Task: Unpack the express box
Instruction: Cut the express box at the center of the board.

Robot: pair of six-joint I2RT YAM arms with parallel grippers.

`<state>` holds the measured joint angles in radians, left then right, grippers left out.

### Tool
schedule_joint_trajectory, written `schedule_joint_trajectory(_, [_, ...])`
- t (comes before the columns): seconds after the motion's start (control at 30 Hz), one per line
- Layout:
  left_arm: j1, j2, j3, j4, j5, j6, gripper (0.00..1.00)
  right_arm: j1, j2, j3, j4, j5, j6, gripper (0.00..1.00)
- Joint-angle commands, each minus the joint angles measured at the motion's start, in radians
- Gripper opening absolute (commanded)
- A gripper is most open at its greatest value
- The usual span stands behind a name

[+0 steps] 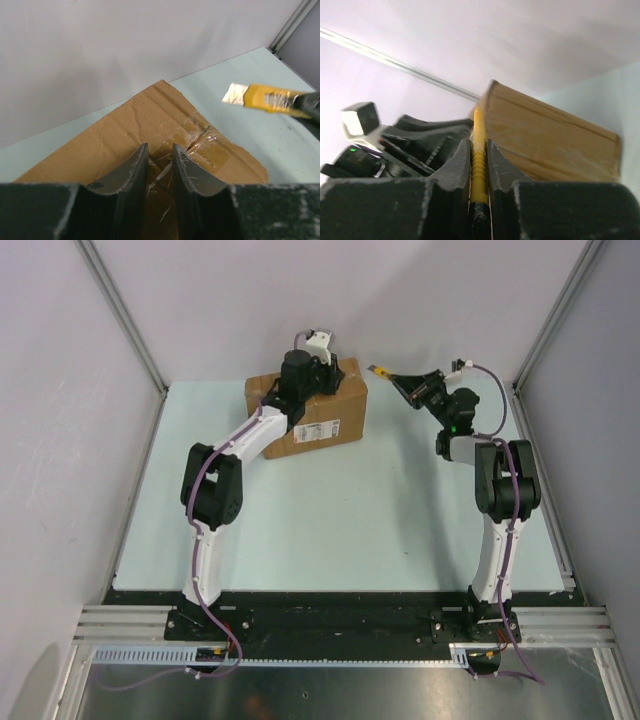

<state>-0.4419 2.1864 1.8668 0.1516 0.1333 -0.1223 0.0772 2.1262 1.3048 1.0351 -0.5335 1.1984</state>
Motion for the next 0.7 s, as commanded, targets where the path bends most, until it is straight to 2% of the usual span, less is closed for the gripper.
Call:
schedule_joint_trajectory(0.0, [0.008, 0.053, -0.058, -0.207, -0.031, 0.043, 0.32, 0.007, 0.046, 0.099, 0.131, -0.013, 0.093, 0.0])
schedule_joint_trajectory(0.23, [0.006, 0.05, -0.063, -0.207, -0.038, 0.035, 0.31, 0.029, 0.097, 0.195, 0.037, -0.028, 0.078, 0.0])
schedule_joint_trajectory(0.4, [0.006, 0.05, -0.067, -0.207, -0.043, 0.036, 0.27, 0.042, 0.123, 0.252, -0.036, -0.039, 0.04, 0.0])
schedule_joint_trajectory(0.67, [0.006, 0.047, -0.077, -0.207, -0.046, 0.039, 0.26, 0.042, 0.129, 0.254, -0.056, -0.008, 0.021, 0.0])
